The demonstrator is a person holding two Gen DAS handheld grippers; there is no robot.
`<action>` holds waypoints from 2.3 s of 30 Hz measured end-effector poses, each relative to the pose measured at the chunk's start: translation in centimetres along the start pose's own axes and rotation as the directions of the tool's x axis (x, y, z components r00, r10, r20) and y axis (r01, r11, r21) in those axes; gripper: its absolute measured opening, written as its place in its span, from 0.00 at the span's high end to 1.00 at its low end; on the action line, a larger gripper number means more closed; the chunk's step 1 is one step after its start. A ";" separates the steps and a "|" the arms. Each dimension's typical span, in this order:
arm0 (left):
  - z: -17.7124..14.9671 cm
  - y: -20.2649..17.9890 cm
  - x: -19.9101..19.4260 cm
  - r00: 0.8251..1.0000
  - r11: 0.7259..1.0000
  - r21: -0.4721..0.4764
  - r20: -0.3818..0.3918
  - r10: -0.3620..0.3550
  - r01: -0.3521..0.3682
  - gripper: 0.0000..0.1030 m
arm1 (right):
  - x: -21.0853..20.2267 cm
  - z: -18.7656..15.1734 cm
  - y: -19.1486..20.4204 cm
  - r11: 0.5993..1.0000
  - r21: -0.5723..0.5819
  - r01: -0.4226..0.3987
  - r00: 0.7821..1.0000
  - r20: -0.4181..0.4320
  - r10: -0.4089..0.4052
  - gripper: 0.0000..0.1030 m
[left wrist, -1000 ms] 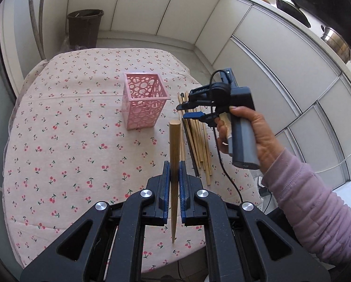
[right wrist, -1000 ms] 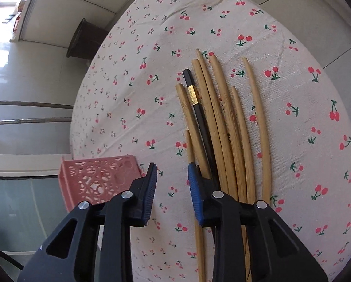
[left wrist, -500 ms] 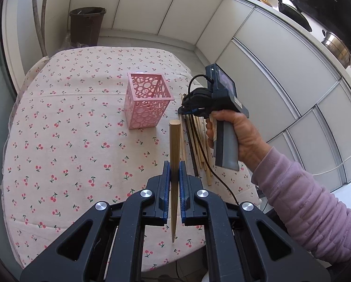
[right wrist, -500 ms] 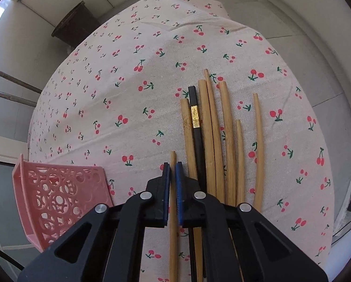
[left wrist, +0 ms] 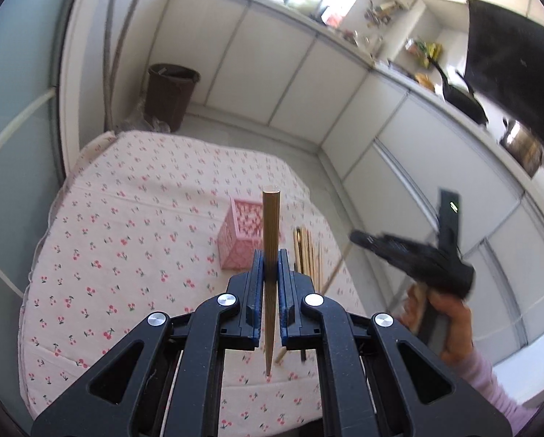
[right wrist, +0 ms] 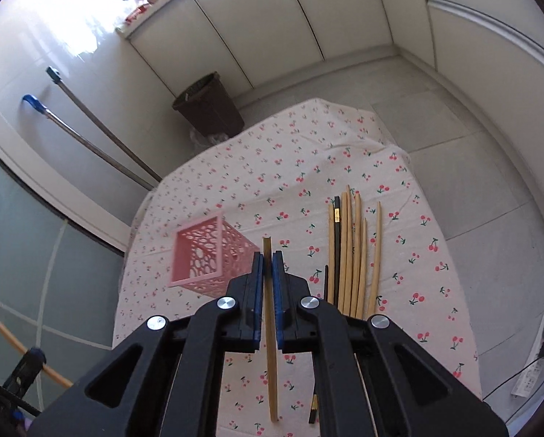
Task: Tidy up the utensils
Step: 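Carry both chopsticks over the pink basket and open both tools to drop them, then withdraw both open tools from the pink basket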
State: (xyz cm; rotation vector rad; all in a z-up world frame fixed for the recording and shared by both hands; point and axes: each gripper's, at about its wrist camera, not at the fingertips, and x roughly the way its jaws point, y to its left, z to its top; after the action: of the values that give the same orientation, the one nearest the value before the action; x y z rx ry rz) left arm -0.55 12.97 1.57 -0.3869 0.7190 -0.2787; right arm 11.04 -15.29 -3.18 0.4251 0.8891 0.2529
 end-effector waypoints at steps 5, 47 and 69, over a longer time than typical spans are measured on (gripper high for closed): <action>2.5 -0.2 -1.1 0.996 0.997 -0.071 0.093 -0.003 0.009 0.94 | -5.3 0.6 1.4 0.999 -0.022 -0.044 0.995 0.094 0.046 0.95; 8.6 2.2 4.3 0.971 0.955 -0.288 0.198 0.131 -0.070 0.58 | -3.2 9.9 4.3 0.996 0.020 -0.088 0.977 0.196 0.083 0.95; 5.6 -5.0 5.3 0.949 0.966 0.046 0.204 0.239 -0.253 0.33 | -2.5 3.9 5.9 0.980 -0.182 0.076 0.985 0.165 -0.046 0.46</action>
State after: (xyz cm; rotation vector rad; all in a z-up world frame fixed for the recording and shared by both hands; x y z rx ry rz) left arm 6.56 7.86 4.53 -0.2485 0.5535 -0.0280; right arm 12.34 -11.98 3.47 0.2386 0.7122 0.2400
